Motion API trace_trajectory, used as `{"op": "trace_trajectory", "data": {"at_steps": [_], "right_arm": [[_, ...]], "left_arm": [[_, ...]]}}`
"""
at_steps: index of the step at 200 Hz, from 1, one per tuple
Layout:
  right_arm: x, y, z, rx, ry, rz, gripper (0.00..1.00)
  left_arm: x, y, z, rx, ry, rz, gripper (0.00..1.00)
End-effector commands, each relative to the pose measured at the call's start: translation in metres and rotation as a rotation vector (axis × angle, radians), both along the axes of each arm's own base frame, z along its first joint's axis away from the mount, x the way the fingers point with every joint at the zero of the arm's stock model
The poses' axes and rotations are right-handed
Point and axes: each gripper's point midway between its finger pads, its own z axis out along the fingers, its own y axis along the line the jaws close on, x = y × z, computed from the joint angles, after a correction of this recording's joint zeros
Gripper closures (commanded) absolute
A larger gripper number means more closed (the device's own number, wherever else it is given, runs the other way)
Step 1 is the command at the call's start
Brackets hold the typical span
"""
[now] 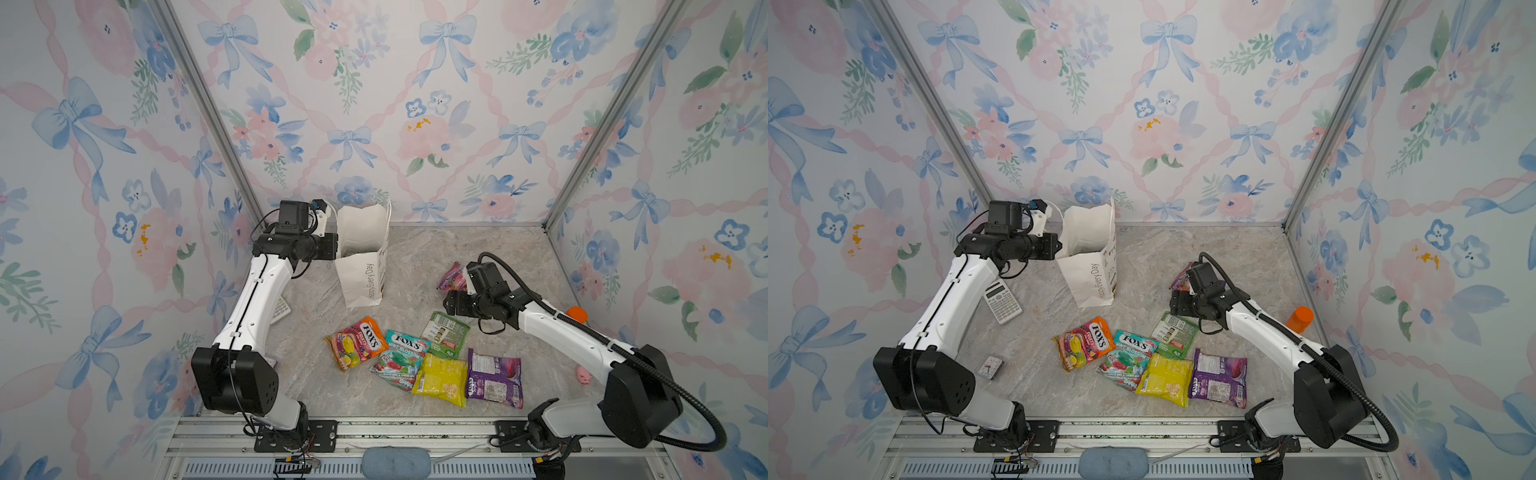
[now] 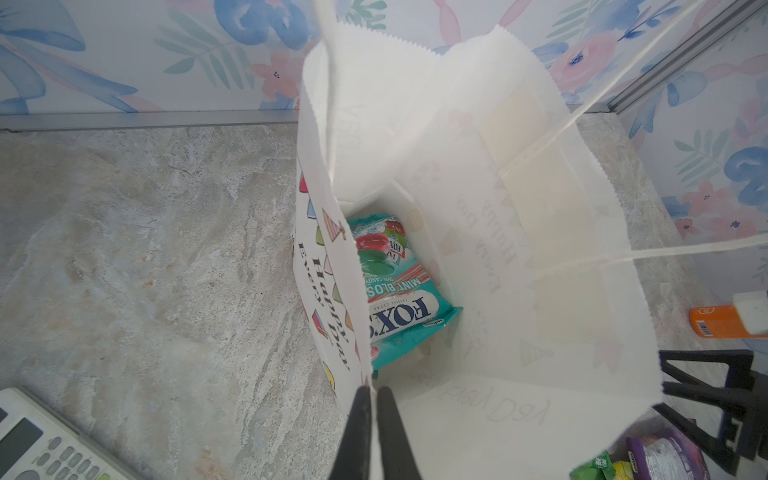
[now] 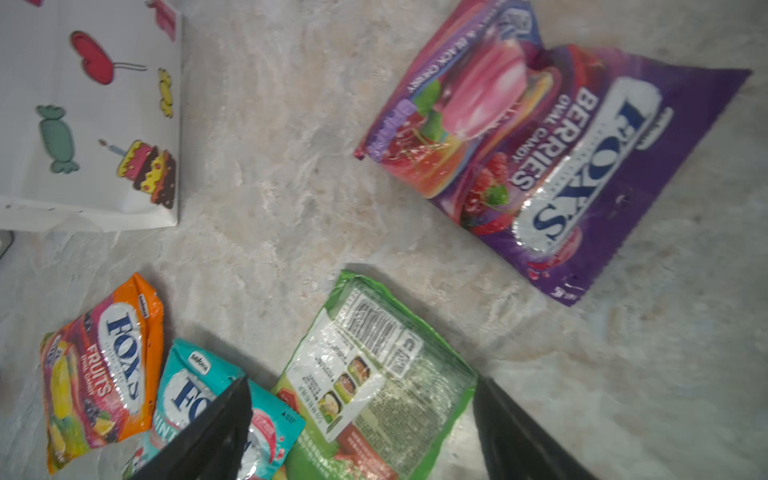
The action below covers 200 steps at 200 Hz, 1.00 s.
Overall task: Place the snacks into the paper bag
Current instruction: 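Move the right gripper back over the candy pile toward the purple berries bag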
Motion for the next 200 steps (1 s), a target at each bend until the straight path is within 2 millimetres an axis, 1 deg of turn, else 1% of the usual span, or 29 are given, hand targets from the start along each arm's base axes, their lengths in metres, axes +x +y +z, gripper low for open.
{"op": "trace_trajectory", "data": {"at_steps": [1,23,32,49,68,88,98,119,136,145,150,163,167,170,200], "right_arm": [[0.015,-0.02,0.009,0.074,-0.03,-0.103,0.19],[0.027,-0.048,0.002,0.086,-0.035,-0.192,0.26],[0.031,-0.063,-0.004,0.082,-0.033,-0.238,0.3],[0.039,-0.084,-0.014,0.101,-0.024,-0.309,0.38],[0.047,-0.101,-0.024,0.136,-0.012,-0.367,0.44],[0.056,-0.113,-0.033,0.151,-0.01,-0.398,0.52],[0.061,-0.115,-0.037,0.163,-0.006,-0.403,0.56],[0.068,-0.124,-0.048,0.159,0.003,-0.428,0.58],[0.075,-0.129,-0.057,0.193,0.015,-0.469,0.59],[0.078,-0.129,-0.062,0.209,0.022,-0.471,0.61],[0.08,-0.129,-0.065,0.219,0.025,-0.471,0.63],[0.084,-0.127,-0.067,0.243,0.024,-0.467,0.66],[0.086,-0.127,-0.064,0.251,0.017,-0.466,0.66],[0.086,-0.127,-0.074,0.249,0.041,-0.469,0.66],[0.091,-0.124,-0.083,0.273,0.052,-0.467,0.67]], "left_arm": [[-0.003,-0.002,0.011,0.009,-0.042,-0.012,1.0],[-0.003,-0.002,0.01,0.009,-0.04,-0.011,1.0],[-0.003,-0.002,0.01,0.008,-0.039,-0.012,1.0],[-0.003,-0.003,0.01,0.007,-0.038,-0.015,1.0],[-0.003,-0.004,0.008,0.006,-0.034,-0.016,1.0],[-0.003,-0.004,0.008,0.002,-0.033,-0.019,1.0],[-0.003,-0.005,0.008,0.001,-0.032,-0.02,1.0],[-0.002,-0.004,0.006,0.003,-0.029,-0.019,1.0],[-0.002,-0.004,0.007,0.004,-0.031,-0.019,1.0],[-0.002,-0.004,0.007,0.004,-0.031,-0.02,1.0],[-0.002,-0.005,0.007,0.005,-0.03,-0.02,1.0],[-0.002,-0.004,0.006,0.005,-0.03,-0.019,1.0],[-0.001,-0.004,0.005,0.005,-0.028,-0.018,1.0],[-0.001,-0.004,0.005,0.005,-0.026,-0.018,1.0],[-0.001,-0.004,0.005,0.007,-0.027,-0.017,1.0]]}}
